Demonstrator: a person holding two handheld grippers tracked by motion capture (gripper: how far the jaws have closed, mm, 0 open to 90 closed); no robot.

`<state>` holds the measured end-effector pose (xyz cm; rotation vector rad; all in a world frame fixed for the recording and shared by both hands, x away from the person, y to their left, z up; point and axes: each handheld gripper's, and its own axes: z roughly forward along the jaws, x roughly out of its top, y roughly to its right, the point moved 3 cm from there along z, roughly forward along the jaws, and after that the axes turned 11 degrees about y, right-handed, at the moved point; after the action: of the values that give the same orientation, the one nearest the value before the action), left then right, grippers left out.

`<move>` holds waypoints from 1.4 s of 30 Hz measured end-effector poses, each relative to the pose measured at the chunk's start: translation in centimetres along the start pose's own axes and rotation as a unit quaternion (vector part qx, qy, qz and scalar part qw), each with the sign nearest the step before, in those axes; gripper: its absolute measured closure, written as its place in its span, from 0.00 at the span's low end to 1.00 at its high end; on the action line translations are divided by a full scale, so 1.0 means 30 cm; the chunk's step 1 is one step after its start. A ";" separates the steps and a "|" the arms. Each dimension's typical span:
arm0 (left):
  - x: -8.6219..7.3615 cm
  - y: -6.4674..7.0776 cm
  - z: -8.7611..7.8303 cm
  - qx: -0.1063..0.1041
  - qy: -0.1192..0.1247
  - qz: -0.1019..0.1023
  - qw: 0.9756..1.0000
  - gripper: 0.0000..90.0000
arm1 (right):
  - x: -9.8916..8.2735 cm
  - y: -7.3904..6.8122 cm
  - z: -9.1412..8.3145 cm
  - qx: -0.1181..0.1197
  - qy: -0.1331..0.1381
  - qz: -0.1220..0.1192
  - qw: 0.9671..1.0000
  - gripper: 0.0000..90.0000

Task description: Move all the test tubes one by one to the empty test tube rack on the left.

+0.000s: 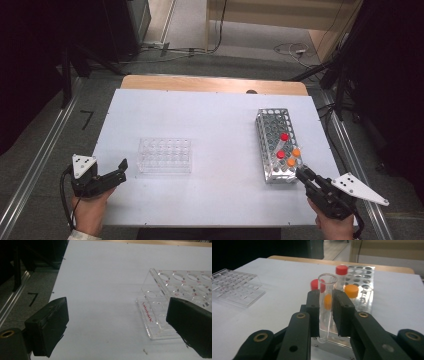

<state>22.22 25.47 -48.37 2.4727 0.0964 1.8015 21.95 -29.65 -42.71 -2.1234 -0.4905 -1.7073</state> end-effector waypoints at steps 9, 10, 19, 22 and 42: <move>0.016 0.048 0.006 -0.023 0.003 0.002 1.000 0.05 | -0.009 -0.079 0.063 0.043 -0.016 -0.004 0.999 0.82; 0.019 0.054 0.007 -0.027 0.004 -0.001 1.000 0.06 | -0.012 -0.089 0.072 0.047 -0.018 -0.006 0.999 0.82; 0.055 0.114 0.007 -0.058 0.013 -0.007 0.998 0.07 | -0.043 -0.177 0.167 0.082 -0.043 -0.022 0.995 0.82; 0.068 0.156 0.002 -0.076 0.018 0.005 0.997 0.07 | -0.055 -0.202 0.201 0.089 -0.053 -0.025 0.994 0.82; 0.112 0.428 0.017 -0.184 0.016 0.046 0.982 0.10 | -0.050 -0.358 0.334 0.134 -0.056 -0.056 0.988 0.82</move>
<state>23.78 13.02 -44.02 2.2201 -0.3255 1.7085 24.92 -15.45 -45.41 -2.0352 -0.8358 -1.4860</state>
